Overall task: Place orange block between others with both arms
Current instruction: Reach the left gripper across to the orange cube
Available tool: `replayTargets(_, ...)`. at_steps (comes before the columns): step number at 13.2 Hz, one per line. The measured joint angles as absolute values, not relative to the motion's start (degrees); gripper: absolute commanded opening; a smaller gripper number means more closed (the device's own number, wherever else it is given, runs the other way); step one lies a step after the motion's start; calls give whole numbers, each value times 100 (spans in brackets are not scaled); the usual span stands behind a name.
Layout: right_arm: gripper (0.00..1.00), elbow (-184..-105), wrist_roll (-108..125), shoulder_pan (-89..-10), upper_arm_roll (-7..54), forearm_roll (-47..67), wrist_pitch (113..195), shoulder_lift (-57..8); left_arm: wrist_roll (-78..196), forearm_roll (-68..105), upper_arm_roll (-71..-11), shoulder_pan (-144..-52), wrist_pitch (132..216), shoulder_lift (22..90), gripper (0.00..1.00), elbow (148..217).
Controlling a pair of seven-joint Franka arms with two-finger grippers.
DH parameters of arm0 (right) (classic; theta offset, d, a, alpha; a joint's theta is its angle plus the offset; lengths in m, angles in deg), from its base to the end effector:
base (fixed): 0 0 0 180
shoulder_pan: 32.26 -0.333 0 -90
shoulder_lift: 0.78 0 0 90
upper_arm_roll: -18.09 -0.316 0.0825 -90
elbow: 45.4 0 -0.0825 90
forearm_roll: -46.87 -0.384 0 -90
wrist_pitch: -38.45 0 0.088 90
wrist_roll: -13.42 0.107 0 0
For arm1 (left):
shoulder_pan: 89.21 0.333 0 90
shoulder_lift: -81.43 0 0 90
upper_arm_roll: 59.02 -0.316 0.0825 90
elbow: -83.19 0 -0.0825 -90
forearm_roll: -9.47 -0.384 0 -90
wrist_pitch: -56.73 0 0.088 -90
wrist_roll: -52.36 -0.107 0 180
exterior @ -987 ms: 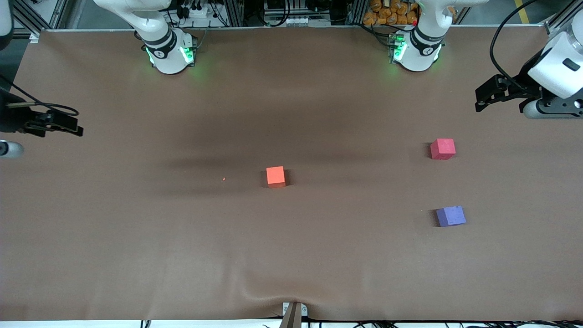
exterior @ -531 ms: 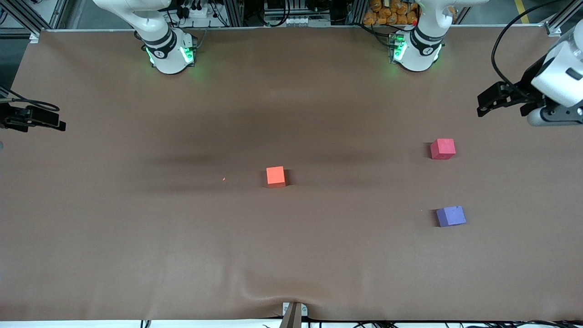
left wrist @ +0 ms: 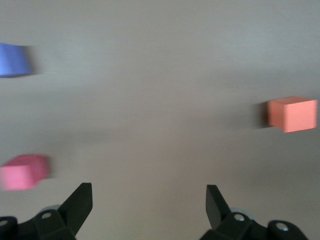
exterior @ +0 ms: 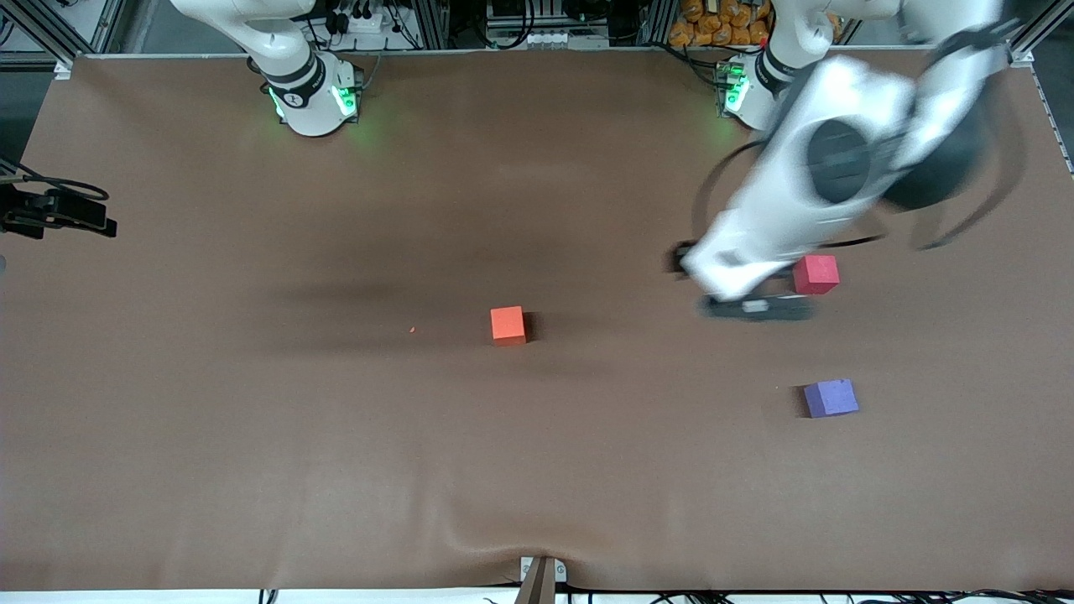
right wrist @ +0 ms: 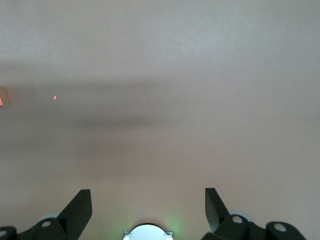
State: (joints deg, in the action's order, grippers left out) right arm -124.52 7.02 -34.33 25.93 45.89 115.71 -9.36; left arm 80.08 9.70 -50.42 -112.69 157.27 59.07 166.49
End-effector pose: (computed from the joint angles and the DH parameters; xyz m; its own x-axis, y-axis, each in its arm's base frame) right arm 0.5738 -0.0493 0.6105 0.9837 0.0142 -0.1791 0.0114 -0.9998 -0.0168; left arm 0.5718 -0.3417 0.4577 0.9924 -0.0668 -0.1037 -0.0657 -0.9977 0.0141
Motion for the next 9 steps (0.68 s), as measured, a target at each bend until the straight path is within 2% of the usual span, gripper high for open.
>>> replayTargets(5, 100, -12455, 702, -3519, 2592, 4596, 11469, -941, 9367, 969, -5070, -12368, 17911, 4509, 100, 16647)
replayTargets(9, 100, -12456, 702, -3622, 2590, 4597, 11438, -947, 10212, 969, -5088, -12878, 19016, 3949, 100, 16613)
